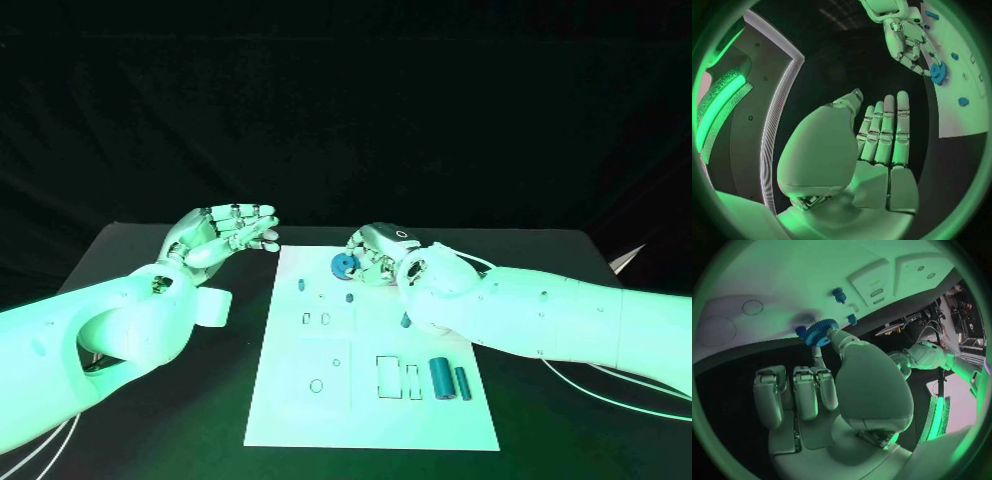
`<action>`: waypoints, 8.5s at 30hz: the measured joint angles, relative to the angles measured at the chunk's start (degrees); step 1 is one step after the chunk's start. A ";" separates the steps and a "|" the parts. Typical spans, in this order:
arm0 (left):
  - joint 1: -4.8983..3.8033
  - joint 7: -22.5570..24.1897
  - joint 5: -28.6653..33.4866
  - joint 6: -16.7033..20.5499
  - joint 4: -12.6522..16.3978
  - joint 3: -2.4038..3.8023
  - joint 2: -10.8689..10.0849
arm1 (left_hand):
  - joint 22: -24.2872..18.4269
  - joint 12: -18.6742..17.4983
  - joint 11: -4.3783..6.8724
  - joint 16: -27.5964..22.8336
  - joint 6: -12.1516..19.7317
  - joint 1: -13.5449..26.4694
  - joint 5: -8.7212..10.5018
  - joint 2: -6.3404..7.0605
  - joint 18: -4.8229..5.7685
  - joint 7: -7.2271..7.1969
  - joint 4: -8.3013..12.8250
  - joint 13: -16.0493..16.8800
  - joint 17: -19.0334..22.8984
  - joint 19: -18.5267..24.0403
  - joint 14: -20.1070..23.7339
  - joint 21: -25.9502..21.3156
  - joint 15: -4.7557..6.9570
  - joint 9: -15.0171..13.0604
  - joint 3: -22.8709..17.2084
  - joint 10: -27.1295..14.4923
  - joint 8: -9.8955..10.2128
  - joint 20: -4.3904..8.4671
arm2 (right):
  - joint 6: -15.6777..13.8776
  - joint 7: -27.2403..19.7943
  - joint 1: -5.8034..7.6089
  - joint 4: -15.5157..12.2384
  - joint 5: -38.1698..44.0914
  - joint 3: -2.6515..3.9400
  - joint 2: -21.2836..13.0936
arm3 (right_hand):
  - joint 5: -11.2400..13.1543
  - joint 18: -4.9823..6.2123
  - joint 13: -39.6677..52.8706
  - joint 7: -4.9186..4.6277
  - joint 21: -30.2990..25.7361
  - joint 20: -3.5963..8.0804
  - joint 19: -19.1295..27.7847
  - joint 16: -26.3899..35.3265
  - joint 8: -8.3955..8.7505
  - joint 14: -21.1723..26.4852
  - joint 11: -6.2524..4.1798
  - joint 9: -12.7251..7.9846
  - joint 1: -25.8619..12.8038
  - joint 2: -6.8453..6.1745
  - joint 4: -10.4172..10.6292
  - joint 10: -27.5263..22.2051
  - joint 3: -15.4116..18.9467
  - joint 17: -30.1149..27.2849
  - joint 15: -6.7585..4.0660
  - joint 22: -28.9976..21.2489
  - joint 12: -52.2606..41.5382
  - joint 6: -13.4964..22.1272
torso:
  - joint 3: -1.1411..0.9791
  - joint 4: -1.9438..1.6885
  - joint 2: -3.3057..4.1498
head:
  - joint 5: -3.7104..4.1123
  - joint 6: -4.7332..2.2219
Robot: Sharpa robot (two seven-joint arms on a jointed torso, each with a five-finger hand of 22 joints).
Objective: Assemble the parts on the task board
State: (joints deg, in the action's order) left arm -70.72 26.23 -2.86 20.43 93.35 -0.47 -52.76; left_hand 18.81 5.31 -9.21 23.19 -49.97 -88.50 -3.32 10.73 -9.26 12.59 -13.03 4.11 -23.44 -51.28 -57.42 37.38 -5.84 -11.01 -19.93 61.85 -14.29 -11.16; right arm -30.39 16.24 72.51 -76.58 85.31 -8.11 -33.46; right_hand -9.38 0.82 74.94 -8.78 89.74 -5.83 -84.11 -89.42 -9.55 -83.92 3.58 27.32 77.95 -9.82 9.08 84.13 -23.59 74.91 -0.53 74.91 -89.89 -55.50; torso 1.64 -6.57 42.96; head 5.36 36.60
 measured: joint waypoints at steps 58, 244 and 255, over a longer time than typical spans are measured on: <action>-0.01 -0.17 -0.01 -0.25 -0.34 0.00 -0.01 | 0.16 0.00 0.00 0.34 0.21 0.00 0.00 0.00 0.00 -0.21 0.00 0.00 -0.21 0.21 0.00 0.27 0.00 -0.10 0.00 0.00 -0.22 0.21 | 3.58 0.83 -1.07 3.88 -0.72 -0.26 2.35 | 0.16 0.00 -0.03 -0.59 0.00 -0.43 0.00 0.00 3.82 0.00 0.79 -1.40 -7.51 -1.74 3.83 -0.04 2.86 0.00 0.83 0.01 0.00 2.45 | -0.07 0.10 -0.03 | 0.18 0.47; 0.22 -1.55 -0.07 -2.16 -6.89 -1.10 5.10 | 1.74 1.06 0.71 4.35 -0.01 1.13 0.00 0.52 -0.60 -0.41 -0.80 0.32 -3.35 1.02 -0.62 3.38 0.61 -0.85 -0.47 1.33 -0.88 0.21 | -0.48 3.21 -6.40 -8.04 -5.17 -1.49 1.24 | 0.65 0.01 -0.02 1.42 0.00 0.91 0.11 -0.12 0.08 0.09 -1.32 -1.52 -3.55 0.12 -6.16 -0.10 -7.23 0.02 -0.91 0.01 0.15 -4.46 | -0.32 2.02 -2.39 | -5.30 3.93; 0.22 -1.59 -0.07 -2.16 -6.88 -1.10 5.06 | 1.74 1.06 0.71 4.34 -0.01 1.13 0.00 0.52 -0.54 -0.41 -0.80 0.32 -3.35 1.02 -0.62 3.60 0.61 -0.90 -0.47 1.33 -0.88 0.20 | -0.01 3.42 -6.42 -7.49 -4.72 -1.46 1.67 | 0.88 0.01 -0.03 1.62 0.00 0.91 0.11 -0.12 0.06 0.09 -1.32 -0.23 -4.39 -0.28 -6.15 -0.10 -6.93 0.02 -0.91 0.00 0.15 -4.65 | -0.35 1.99 -2.42 | -5.49 4.18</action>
State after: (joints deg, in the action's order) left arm -70.50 24.63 -2.93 18.27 86.47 -1.57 -47.69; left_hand 20.55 6.37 -8.50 27.53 -49.97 -87.36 -3.32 11.25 -9.80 12.18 -13.83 4.43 -26.79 -50.26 -58.04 40.98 -5.23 -11.91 -20.41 63.19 -15.17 -10.96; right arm -30.40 19.67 66.08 -84.07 80.59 -9.57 -31.78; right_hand -8.50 0.83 74.91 -7.16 89.74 -4.92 -84.00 -89.55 -9.49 -83.83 2.26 27.10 73.57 -10.10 2.94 84.03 -30.52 74.93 -1.44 74.91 -89.73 -60.15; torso 1.29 -4.58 40.55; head -0.13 40.78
